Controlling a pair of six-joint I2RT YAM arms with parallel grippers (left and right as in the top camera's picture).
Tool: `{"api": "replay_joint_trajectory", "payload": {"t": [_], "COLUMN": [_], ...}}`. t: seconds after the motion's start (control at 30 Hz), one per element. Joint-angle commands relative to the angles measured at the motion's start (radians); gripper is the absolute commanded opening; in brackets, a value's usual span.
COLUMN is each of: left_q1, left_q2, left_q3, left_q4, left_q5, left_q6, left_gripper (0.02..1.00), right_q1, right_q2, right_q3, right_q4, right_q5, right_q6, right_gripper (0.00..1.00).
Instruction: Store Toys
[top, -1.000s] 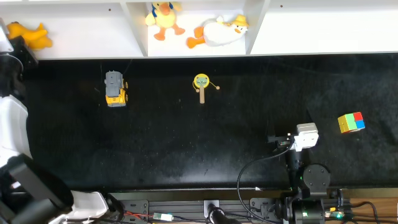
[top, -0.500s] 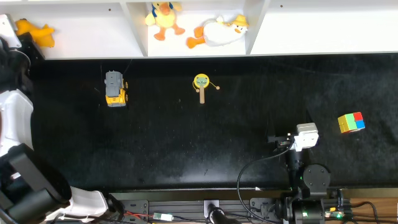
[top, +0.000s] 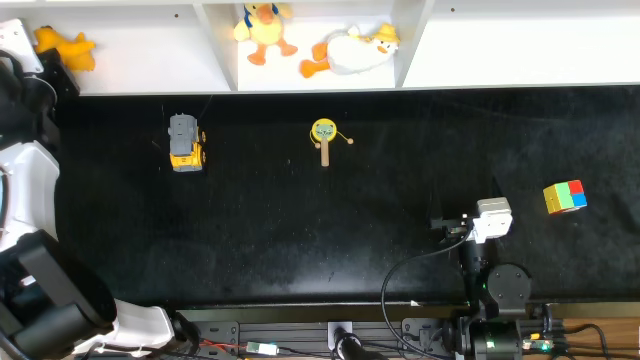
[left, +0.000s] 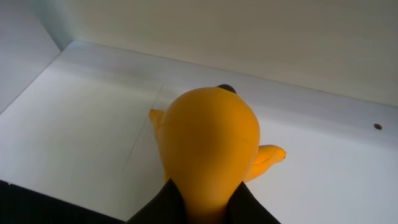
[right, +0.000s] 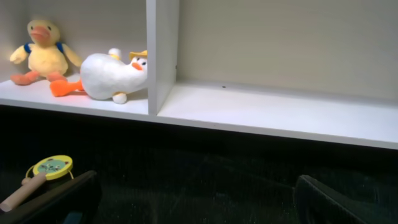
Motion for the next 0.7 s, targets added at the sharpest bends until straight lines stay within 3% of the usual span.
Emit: {"api": "replay_joint_trajectory", "payload": {"t": [0.03, 0.7], "left_q1": [-0.008, -0.021], "left_q2": [0.011, 0.039], "left_q3": [0.026, 0.026], "left_q4": [0.005, 0.032], "left_q5": [0.002, -0.005], "left_q6": [-0.007, -0.007], "left_gripper": [0.176, 0.178], "right_q1": [0.000, 0.000], "right_q2": [-0.008, -0.008], "right_q3": [-0.013, -0.013], "right_q4": [0.005, 0.005], "right_q5": [0.001, 0.001], "right_q6": [-0.003, -0.003], "right_gripper": [0.996, 0.996]}}
